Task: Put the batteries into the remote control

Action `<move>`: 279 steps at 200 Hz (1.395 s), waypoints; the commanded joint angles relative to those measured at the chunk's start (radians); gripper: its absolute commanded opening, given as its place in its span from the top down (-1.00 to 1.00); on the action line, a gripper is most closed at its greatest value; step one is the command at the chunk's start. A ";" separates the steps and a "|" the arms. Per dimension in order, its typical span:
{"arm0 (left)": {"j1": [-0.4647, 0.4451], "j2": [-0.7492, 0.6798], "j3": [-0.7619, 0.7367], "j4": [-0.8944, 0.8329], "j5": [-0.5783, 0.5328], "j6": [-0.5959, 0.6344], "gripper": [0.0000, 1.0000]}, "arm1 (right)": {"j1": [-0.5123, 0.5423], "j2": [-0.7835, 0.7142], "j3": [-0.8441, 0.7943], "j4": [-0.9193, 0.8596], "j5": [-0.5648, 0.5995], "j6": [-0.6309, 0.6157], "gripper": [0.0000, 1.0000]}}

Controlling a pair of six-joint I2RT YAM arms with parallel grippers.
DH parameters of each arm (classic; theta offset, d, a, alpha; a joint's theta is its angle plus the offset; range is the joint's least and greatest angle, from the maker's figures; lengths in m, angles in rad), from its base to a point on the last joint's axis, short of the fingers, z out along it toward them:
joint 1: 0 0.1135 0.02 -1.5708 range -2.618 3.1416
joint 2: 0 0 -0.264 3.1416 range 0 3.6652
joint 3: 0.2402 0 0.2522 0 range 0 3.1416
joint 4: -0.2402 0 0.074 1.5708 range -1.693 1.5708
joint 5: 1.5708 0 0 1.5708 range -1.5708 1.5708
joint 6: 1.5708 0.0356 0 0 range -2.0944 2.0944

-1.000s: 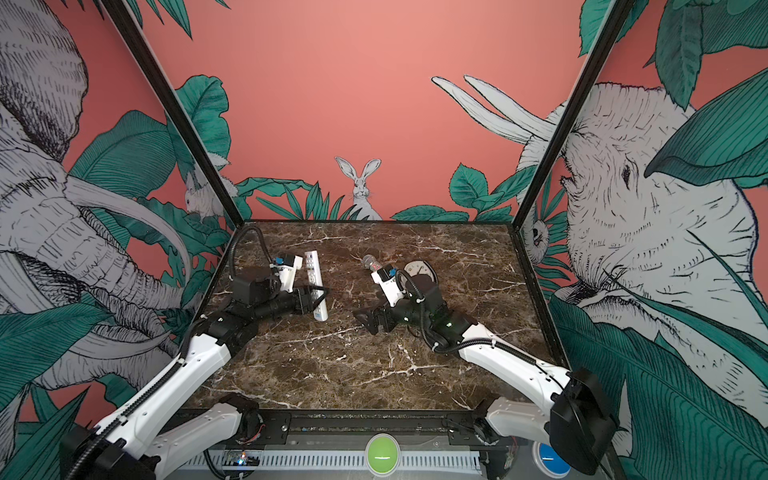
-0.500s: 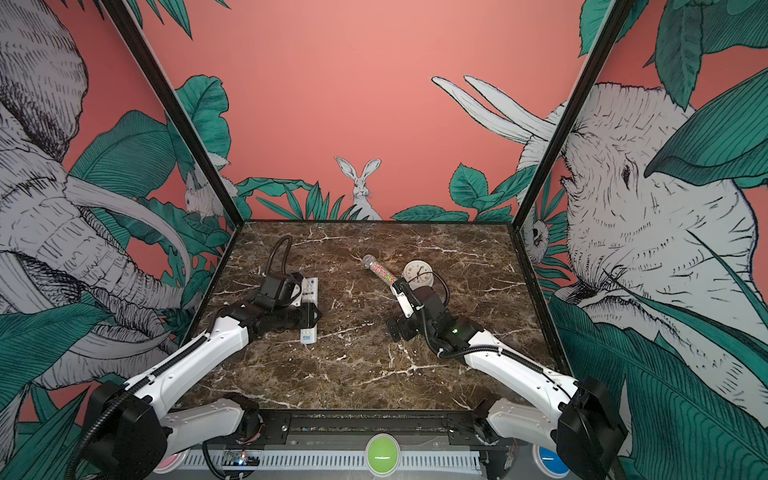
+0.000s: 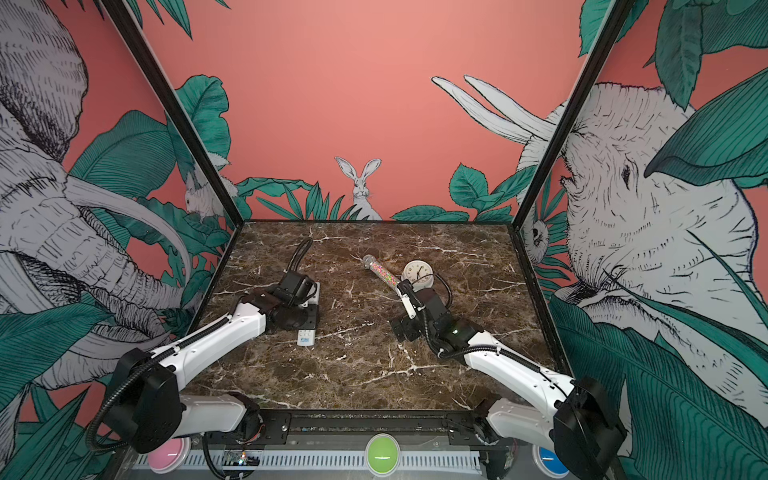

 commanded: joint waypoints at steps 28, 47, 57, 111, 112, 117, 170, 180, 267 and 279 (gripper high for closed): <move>-0.021 0.047 0.036 -0.026 -0.044 -0.036 0.79 | -0.016 -0.010 -0.019 0.053 -0.011 -0.011 -0.99; -0.023 0.059 0.034 -0.023 -0.054 -0.038 0.78 | -0.020 -0.010 -0.023 0.057 -0.015 -0.011 -0.99; -0.026 0.066 0.034 -0.023 -0.060 -0.038 0.77 | -0.022 -0.010 -0.026 0.059 -0.016 -0.012 -0.99; -0.027 0.093 0.015 -0.022 -0.065 -0.042 0.77 | -0.031 -0.018 -0.036 0.076 -0.016 -0.011 -0.99; -0.027 0.094 0.015 -0.022 -0.065 -0.043 0.77 | -0.031 -0.018 -0.036 0.077 -0.017 -0.010 -0.99; -0.027 0.099 0.014 -0.020 -0.063 -0.042 0.77 | -0.033 -0.018 -0.039 0.081 -0.019 -0.010 -0.99; -0.027 0.145 0.006 0.002 -0.072 -0.043 0.77 | -0.039 -0.022 -0.048 0.087 -0.025 -0.011 -0.99; -0.028 0.153 0.003 0.009 -0.071 -0.045 0.77 | -0.042 -0.025 -0.050 0.087 -0.024 -0.011 -0.99; -0.028 0.200 -0.040 0.057 -0.083 -0.046 0.61 | -0.055 -0.042 -0.068 0.107 -0.021 -0.006 -0.99; -0.029 0.208 -0.046 0.063 -0.084 -0.046 0.59 | -0.057 -0.041 -0.066 0.107 -0.019 -0.004 -0.99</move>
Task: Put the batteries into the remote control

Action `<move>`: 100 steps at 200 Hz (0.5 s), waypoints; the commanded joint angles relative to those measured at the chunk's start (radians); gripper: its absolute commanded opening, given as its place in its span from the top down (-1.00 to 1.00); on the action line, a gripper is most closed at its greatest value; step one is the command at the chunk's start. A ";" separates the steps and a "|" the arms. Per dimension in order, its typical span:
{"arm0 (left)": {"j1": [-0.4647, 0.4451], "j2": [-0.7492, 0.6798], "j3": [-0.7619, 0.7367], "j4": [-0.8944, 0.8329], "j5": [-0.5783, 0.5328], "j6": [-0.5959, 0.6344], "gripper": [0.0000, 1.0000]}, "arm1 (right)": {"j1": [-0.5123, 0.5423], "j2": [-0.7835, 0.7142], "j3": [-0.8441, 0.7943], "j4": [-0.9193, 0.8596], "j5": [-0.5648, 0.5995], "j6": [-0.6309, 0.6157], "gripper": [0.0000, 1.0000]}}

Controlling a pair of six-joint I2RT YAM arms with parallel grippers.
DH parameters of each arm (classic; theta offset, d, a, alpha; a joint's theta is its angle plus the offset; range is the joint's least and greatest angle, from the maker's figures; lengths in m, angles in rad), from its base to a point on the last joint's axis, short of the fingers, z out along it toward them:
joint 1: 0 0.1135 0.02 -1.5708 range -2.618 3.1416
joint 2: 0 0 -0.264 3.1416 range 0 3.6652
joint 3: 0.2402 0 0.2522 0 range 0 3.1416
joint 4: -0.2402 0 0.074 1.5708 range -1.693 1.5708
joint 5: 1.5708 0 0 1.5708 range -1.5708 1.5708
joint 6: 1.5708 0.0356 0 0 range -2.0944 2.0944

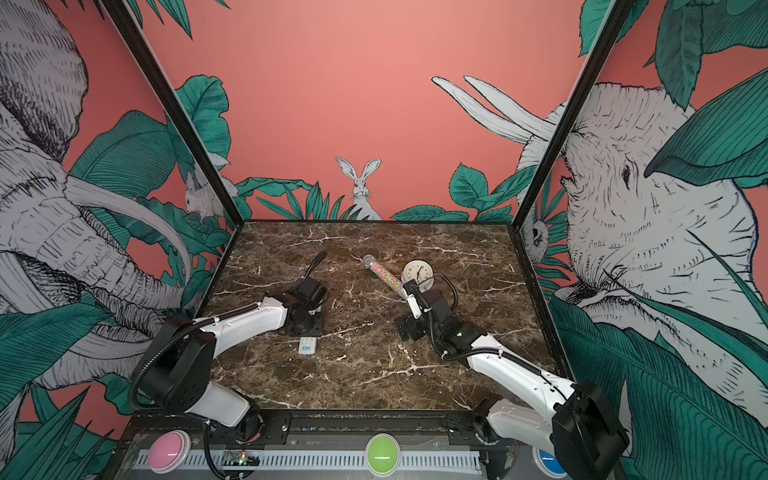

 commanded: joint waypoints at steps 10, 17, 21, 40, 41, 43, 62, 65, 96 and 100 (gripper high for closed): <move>-0.006 0.011 -0.024 0.019 -0.026 -0.013 0.57 | -0.009 -0.018 -0.008 0.033 0.003 0.004 -0.99; -0.005 0.013 -0.028 0.023 -0.026 -0.013 0.55 | -0.010 -0.018 -0.008 0.033 0.004 0.005 -0.99; -0.006 0.014 -0.029 0.025 -0.026 -0.013 0.54 | -0.010 -0.018 -0.008 0.033 0.005 0.004 -0.99; -0.006 0.018 -0.035 0.034 -0.027 -0.015 0.40 | -0.014 -0.022 -0.006 0.029 0.009 0.007 -0.99; -0.006 0.019 -0.037 0.034 -0.027 -0.015 0.39 | -0.015 -0.023 -0.006 0.029 0.009 0.007 -0.99; -0.006 0.020 -0.037 0.035 -0.028 -0.015 0.38 | -0.015 -0.024 -0.006 0.028 0.009 0.006 -0.99; -0.006 0.022 -0.043 0.046 -0.028 -0.019 0.31 | -0.017 -0.038 -0.003 0.018 0.019 0.005 -0.99; -0.007 0.024 -0.044 0.048 -0.027 -0.019 0.30 | -0.017 -0.041 -0.001 0.016 0.021 0.003 -0.99; -0.006 0.027 -0.048 0.074 -0.014 -0.023 0.18 | -0.020 -0.076 0.008 -0.020 0.049 -0.006 -0.99; -0.005 0.027 -0.050 0.077 -0.012 -0.023 0.16 | -0.020 -0.080 0.011 -0.026 0.054 -0.008 -0.99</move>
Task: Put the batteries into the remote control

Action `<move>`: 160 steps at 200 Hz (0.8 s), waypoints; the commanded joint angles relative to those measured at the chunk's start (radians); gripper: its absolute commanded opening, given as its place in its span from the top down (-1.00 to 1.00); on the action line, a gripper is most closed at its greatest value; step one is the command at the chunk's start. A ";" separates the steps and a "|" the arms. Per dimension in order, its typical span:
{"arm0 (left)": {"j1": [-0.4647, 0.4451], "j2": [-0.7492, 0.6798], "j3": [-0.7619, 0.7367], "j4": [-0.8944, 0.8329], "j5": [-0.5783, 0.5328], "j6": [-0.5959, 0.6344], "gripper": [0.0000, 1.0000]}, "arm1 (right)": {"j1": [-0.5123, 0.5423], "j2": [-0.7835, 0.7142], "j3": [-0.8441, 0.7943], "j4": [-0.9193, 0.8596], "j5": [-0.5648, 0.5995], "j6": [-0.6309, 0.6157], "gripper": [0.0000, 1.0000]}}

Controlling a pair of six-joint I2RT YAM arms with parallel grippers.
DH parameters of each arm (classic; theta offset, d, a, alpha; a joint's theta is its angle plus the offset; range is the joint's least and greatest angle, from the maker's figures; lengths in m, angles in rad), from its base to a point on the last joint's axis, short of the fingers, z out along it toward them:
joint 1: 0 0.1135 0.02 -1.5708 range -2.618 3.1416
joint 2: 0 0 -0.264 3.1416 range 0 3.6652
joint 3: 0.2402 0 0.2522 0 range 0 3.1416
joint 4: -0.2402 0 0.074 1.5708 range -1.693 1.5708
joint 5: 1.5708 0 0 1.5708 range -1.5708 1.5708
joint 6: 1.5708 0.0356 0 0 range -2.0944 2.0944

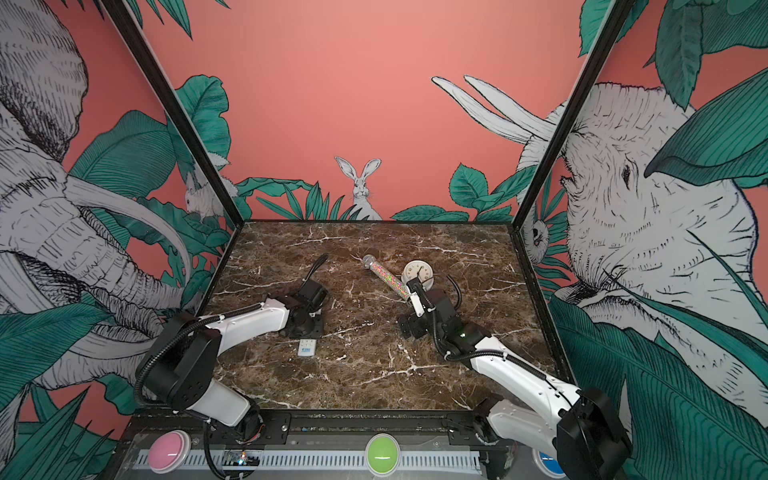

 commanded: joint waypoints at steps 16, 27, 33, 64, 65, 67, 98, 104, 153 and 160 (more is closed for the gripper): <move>-0.005 0.011 -0.032 0.052 0.001 -0.019 0.11 | -0.007 -0.046 0.018 -0.040 0.062 -0.005 -0.99; -0.005 0.008 -0.034 0.057 0.001 -0.019 0.09 | -0.008 -0.057 0.022 -0.052 0.074 -0.003 -0.99; -0.005 0.005 -0.038 0.061 0.000 -0.018 0.09 | -0.008 -0.065 0.022 -0.055 0.076 -0.002 -0.99; -0.006 -0.007 -0.057 0.087 -0.004 -0.014 0.05 | -0.010 -0.115 0.016 -0.059 0.095 0.006 -0.99; -0.005 -0.007 -0.057 0.088 -0.004 -0.014 0.04 | -0.010 -0.116 0.017 -0.060 0.096 0.005 -0.99; -0.006 -0.007 -0.058 0.090 -0.003 -0.013 0.03 | -0.010 -0.118 0.018 -0.062 0.098 0.004 -0.99; -0.004 -0.012 -0.093 0.138 0.010 -0.024 -0.13 | -0.011 -0.142 0.042 -0.119 0.138 -0.007 -0.99; -0.006 -0.013 -0.100 0.148 0.013 -0.026 -0.16 | -0.011 -0.151 0.045 -0.127 0.143 -0.008 -0.99; -0.006 -0.077 -0.129 0.162 0.012 -0.021 -0.47 | -0.016 -0.251 0.005 -0.138 0.245 0.011 -0.98; -0.006 -0.095 -0.129 0.153 0.011 -0.021 -0.56 | -0.017 -0.265 -0.005 -0.136 0.271 0.014 -0.98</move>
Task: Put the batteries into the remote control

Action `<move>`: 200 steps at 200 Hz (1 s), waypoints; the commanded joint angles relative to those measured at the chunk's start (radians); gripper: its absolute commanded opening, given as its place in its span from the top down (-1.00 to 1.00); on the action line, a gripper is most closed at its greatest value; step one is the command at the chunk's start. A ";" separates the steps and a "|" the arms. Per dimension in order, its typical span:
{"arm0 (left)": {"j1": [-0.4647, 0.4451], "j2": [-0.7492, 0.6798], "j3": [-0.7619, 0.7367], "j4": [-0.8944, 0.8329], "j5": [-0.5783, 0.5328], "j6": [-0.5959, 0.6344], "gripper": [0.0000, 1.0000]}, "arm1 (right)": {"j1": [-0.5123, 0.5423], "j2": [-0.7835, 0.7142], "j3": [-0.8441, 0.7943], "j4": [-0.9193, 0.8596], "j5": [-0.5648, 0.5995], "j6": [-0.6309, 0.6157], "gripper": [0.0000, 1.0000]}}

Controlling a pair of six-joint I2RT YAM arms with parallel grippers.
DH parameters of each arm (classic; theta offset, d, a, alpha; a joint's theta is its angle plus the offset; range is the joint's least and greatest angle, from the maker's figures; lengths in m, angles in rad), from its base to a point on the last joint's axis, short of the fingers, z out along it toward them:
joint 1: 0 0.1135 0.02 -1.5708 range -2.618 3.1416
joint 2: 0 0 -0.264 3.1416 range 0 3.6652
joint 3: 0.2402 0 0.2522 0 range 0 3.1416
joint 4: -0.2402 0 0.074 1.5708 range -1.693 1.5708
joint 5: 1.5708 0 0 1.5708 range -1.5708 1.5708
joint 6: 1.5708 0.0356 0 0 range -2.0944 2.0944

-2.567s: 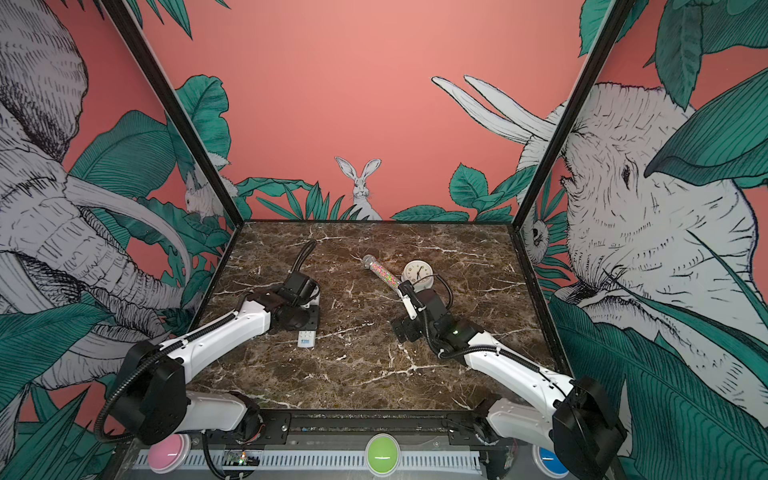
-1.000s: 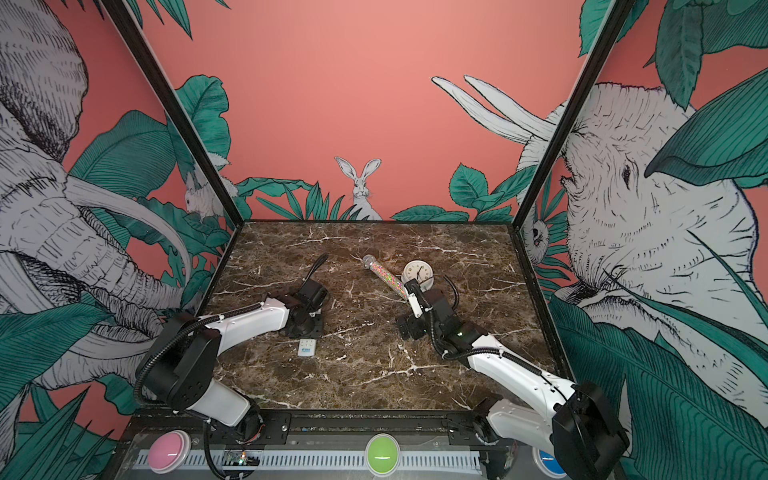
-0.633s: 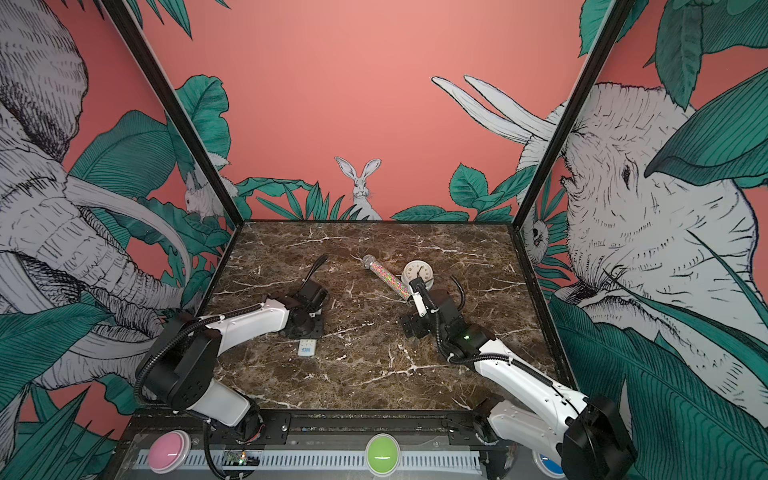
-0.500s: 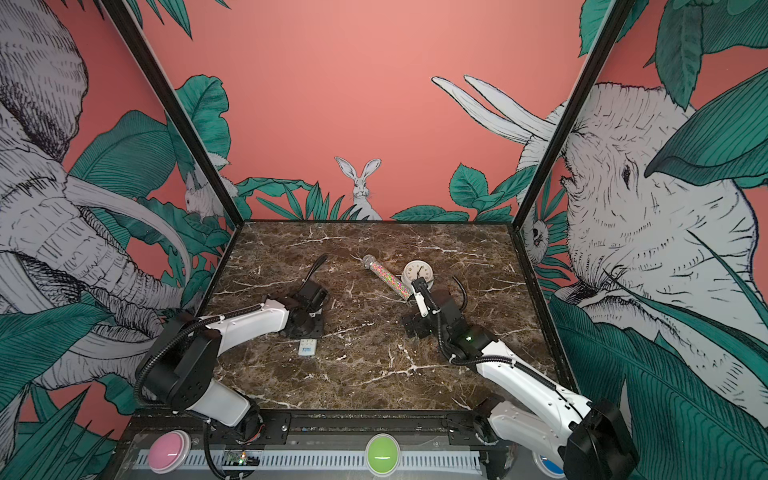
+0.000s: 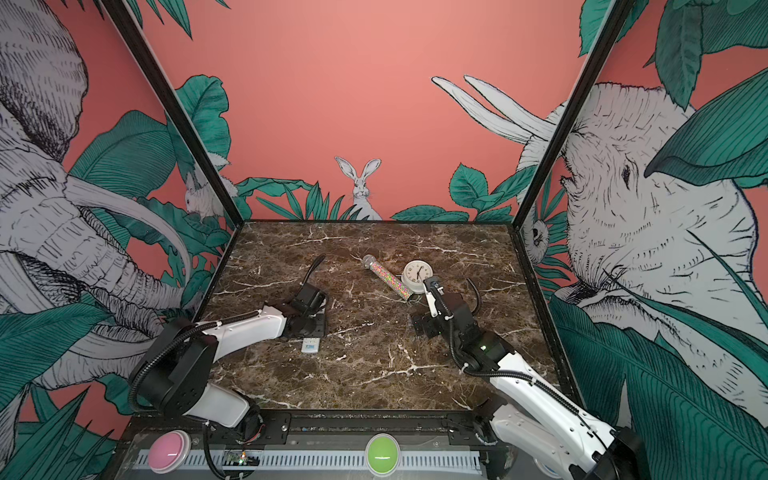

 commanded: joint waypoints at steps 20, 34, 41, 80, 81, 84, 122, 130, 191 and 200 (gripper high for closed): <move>-0.001 -0.113 -0.037 -0.066 -0.002 0.005 -0.84 | -0.020 -0.087 -0.063 0.028 0.193 0.016 -0.98; -0.001 -0.186 -0.027 -0.099 -0.028 0.029 -0.99 | -0.037 -0.111 -0.108 0.064 0.259 -0.002 -0.98; 0.000 -0.236 -0.027 -0.101 -0.046 0.048 -0.98 | -0.052 -0.119 -0.132 0.079 0.307 0.003 -0.99; 0.045 -0.521 -0.044 -0.032 -0.164 0.184 -0.99 | -0.182 -0.141 -0.236 0.182 0.349 0.035 -0.98; 0.049 -0.525 -0.042 -0.032 -0.166 0.187 -0.99 | -0.184 -0.141 -0.238 0.186 0.357 0.037 -0.98; 0.062 -0.534 -0.036 -0.031 -0.174 0.195 -0.99 | -0.193 -0.140 -0.251 0.202 0.376 0.046 -0.98; 0.199 -0.487 -0.016 0.027 -0.411 0.286 -0.99 | -0.275 -0.131 -0.340 0.377 0.526 0.020 -0.98; 0.203 -0.465 -0.035 0.080 -0.479 0.331 -0.99 | -0.299 -0.126 -0.374 0.449 0.530 -0.011 -0.98; 0.257 -0.294 -0.136 0.513 -0.605 0.526 -0.99 | -0.465 0.224 -0.469 0.986 0.361 -0.090 -0.98; 0.257 -0.267 -0.170 0.613 -0.607 0.551 -0.99 | -0.466 0.285 -0.461 1.059 0.335 -0.097 -0.98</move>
